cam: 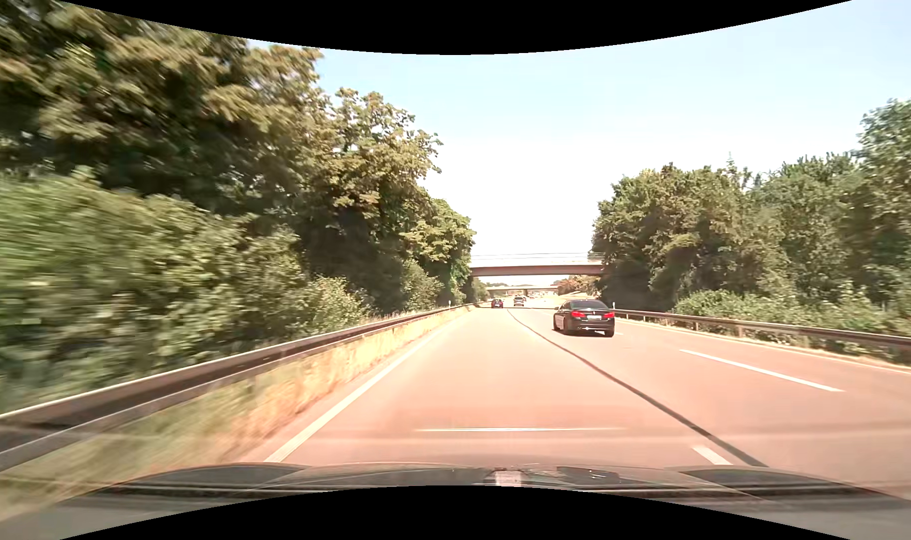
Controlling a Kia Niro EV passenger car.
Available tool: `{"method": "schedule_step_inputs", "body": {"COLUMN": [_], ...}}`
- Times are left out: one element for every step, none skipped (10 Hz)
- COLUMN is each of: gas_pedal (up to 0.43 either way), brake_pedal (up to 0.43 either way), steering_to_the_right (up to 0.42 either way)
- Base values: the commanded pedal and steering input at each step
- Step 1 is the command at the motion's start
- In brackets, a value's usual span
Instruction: Follow the waypoints while adhering to traffic rules and regulations
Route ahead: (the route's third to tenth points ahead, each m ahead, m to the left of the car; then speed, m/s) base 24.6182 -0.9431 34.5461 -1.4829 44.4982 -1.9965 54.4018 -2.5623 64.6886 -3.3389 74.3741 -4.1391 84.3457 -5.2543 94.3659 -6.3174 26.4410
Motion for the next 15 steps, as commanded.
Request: {"method": "schedule_step_inputs", "body": {"gas_pedal": [0.157, 0.157, 0.157, 0.157, 0.157, 0.157, 0.157, 0.157, 0.157, 0.157, 0.157, 0.157, 0.157, 0.157, 0.157], "brake_pedal": [0.000, 0.000, 0.000, 0.000, 0.000, 0.000, 0.000, 0.000, 0.000, 0.000, 0.000, 0.000, 0.000, 0.000, 0.000], "steering_to_the_right": [0.009, 0.009, 0.009, 0.009, 0.009, 0.009, 0.009, 0.009, 0.009, 0.008, 0.008, 0.008, 0.008, 0.008, 0.008]}}
